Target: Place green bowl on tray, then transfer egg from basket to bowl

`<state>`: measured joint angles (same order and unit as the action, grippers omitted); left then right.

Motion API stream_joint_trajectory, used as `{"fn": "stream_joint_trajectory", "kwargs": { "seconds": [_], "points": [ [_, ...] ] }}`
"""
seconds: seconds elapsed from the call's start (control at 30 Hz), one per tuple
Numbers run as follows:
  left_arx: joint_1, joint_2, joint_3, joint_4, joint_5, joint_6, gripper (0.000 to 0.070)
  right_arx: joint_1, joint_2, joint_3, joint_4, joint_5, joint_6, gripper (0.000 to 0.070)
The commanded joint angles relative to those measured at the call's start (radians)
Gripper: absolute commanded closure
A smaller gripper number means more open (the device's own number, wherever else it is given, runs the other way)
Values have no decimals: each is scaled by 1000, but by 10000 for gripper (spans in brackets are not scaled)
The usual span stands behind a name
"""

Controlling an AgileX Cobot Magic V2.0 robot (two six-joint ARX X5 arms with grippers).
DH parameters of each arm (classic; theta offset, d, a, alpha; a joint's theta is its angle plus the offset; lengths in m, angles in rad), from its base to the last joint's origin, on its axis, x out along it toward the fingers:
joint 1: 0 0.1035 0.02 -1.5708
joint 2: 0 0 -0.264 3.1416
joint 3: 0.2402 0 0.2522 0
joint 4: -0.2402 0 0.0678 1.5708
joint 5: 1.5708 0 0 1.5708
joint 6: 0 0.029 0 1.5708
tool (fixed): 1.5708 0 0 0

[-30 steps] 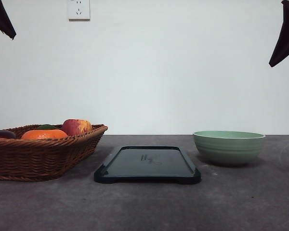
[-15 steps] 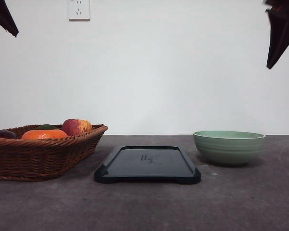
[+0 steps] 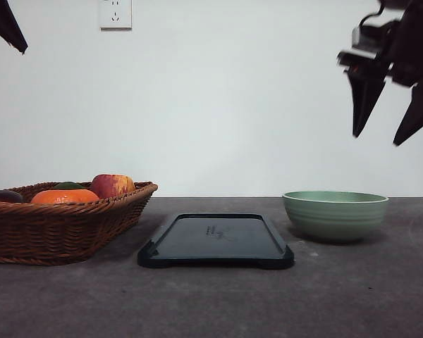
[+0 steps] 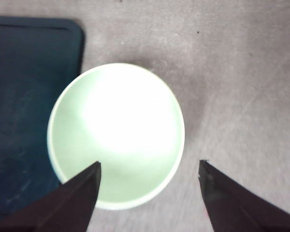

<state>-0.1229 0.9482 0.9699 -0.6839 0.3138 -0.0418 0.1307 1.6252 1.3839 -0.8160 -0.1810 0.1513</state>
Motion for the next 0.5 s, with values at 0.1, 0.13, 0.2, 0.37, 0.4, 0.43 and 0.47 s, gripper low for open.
{"fn": "stream_joint_trajectory", "kwargs": {
  "seconds": [0.1,0.13,0.2,0.37,0.4,0.43,0.47],
  "points": [
    [-3,6,26,11,5,-1,339,-5,108,53,4,3,-29,300],
    [-3,6,26,11,5,-1,339,-7,125,55,5,3,-30,300],
    [-3,6,26,11,5,-1,339,-12,156,55,6,3,-33,301],
    [-3,6,26,11,5,-1,339,-28,228,55,7,1,-37,309],
    [-3,6,26,11,5,-1,339,-32,239,55,7,0,-39,336],
    [-3,6,26,11,5,0,339,-35,249,55,7,0,-41,385],
    [-3,6,26,11,4,-1,339,-36,259,55,7,-1,-47,447]
  ]
}}
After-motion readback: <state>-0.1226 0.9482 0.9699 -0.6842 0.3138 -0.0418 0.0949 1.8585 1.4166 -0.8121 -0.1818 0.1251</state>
